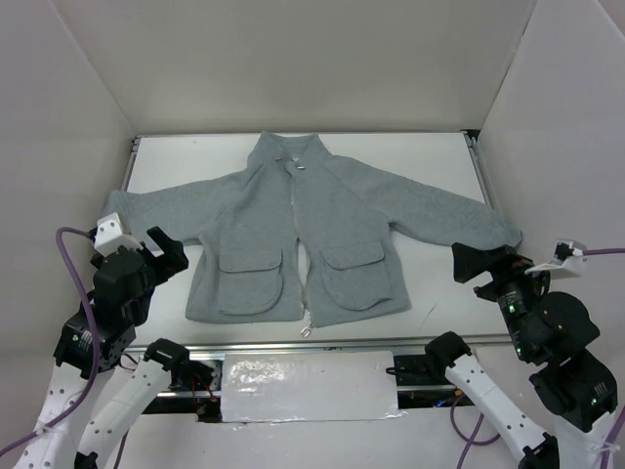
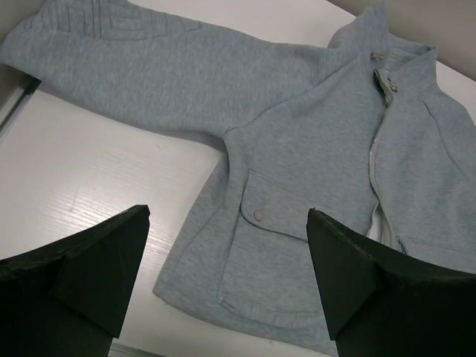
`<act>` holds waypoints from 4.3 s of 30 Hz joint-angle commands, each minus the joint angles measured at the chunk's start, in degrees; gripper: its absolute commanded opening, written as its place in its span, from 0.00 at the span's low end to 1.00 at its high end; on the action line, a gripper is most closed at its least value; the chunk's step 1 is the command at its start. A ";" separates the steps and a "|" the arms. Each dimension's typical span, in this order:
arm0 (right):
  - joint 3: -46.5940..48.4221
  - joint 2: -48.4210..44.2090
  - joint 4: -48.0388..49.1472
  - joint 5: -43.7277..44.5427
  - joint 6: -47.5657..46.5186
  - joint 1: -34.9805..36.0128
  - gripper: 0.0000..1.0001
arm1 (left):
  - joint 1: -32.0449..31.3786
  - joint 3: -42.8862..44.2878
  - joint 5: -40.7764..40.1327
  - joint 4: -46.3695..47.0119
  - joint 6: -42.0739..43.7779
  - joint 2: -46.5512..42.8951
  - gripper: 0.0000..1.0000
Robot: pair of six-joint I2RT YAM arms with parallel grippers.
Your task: Zip up the jacket
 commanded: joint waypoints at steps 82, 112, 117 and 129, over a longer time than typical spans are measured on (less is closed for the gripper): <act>-23.54 68.59 86.26 -52.84 20.52 21.10 0.00 | 1.29 -9.85 54.70 22.05 -4.34 -1.66 0.93; -20.30 74.13 96.39 -57.51 30.37 22.94 0.00 | 1.03 -29.55 62.20 26.30 -7.52 -4.05 0.72; -19.59 74.30 95.51 -57.16 30.20 23.29 0.00 | 0.15 -29.82 59.92 25.85 -8.04 -3.17 0.72; -17.31 75.36 91.11 -54.96 28.88 24.61 0.00 | -0.12 -32.98 62.02 31.30 -9.72 -2.46 0.48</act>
